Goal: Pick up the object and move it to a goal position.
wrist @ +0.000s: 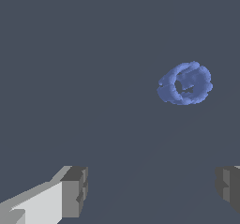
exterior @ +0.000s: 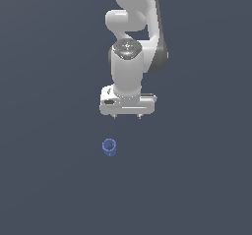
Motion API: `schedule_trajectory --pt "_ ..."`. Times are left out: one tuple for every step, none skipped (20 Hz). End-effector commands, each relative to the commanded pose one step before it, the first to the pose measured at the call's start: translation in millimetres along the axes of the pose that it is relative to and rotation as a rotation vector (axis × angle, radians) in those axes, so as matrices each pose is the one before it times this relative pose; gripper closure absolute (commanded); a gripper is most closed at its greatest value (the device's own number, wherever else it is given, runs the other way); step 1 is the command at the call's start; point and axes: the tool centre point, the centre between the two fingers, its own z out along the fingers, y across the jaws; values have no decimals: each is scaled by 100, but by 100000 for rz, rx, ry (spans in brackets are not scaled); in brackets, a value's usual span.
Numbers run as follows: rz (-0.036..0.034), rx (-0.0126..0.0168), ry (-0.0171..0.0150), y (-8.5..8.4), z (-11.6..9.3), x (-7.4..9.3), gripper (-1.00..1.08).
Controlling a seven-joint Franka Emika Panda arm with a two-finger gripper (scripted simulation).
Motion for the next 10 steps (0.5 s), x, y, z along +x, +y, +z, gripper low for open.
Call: schedule_trajectory --pt "0 0 0 1 0 0 -92" --pt "-69 5 2 -17 -12 -6 -92" --pt "-137 16 2 -8 -34 -18 -92" --pt "-247 27 4 -26 -57 -30 -92" --pt "-350 38 7 -37 -80 -43 -92" --pt "-461 49 9 -52 -101 -57 -92" --pt "-519 52 11 -60 -110 -66 -92" --pt "-435 39 9 -52 -88 -57 -92" --pt "-330 24 6 -37 -64 -46 -92" --pt "-239 13 3 -34 -40 -33 -92"
